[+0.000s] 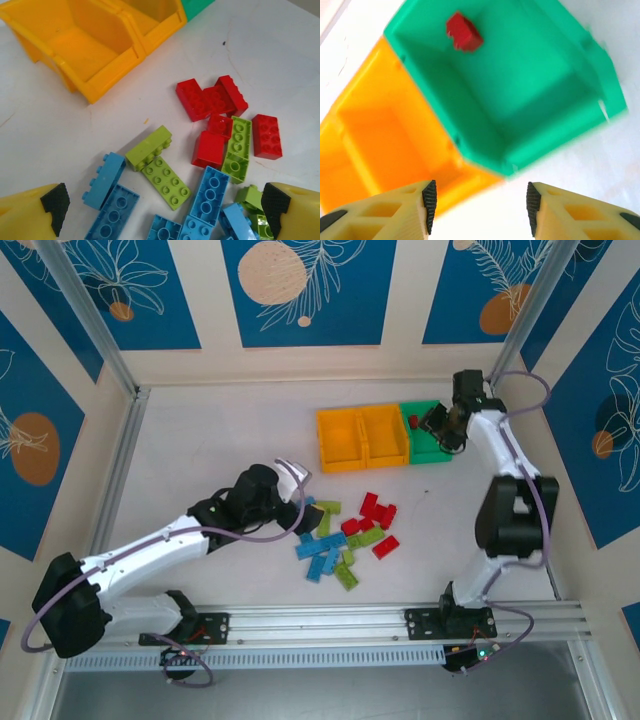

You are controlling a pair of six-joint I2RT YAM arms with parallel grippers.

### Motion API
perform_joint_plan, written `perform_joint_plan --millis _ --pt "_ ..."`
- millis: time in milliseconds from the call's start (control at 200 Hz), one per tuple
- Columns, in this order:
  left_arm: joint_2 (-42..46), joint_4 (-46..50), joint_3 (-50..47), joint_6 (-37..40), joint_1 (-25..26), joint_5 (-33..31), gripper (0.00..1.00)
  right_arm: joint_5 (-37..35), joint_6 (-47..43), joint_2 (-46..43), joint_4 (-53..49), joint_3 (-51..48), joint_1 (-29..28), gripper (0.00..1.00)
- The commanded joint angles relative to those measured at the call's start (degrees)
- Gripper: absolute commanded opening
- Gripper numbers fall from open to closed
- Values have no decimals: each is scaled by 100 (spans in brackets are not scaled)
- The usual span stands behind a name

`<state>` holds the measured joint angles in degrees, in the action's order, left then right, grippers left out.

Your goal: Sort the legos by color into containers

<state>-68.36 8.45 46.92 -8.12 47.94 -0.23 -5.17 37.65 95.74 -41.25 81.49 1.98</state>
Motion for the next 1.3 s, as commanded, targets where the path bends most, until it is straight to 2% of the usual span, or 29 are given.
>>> perform_joint_plan --millis 0,130,285,525,690,905,1125,1295 --pt "-46 1 196 -139 57 -260 100 73 229 -1012 -322 -1071 -420 57" --pt "-61 -50 176 132 57 -166 100 28 373 -1584 -593 -1972 -1020 60" --pt "-99 27 229 591 53 47 100 -165 368 -1412 -847 -2298 -1629 64" --pt "22 4 44 591 58 191 100 357 469 -803 -142 -2718 -1761 64" --pt "181 -139 -182 472 58 172 100 413 448 -342 133 -2855 -1828 56" --pt "204 -121 -200 509 58 153 100 116 614 -488 173 -3140 -1826 35" --pt "112 -164 -149 540 62 214 100 -214 714 -1115 -6 -3184 -1802 29" --pt "119 -175 -155 522 56 209 100 -289 596 -1227 -47 -2955 -1760 31"
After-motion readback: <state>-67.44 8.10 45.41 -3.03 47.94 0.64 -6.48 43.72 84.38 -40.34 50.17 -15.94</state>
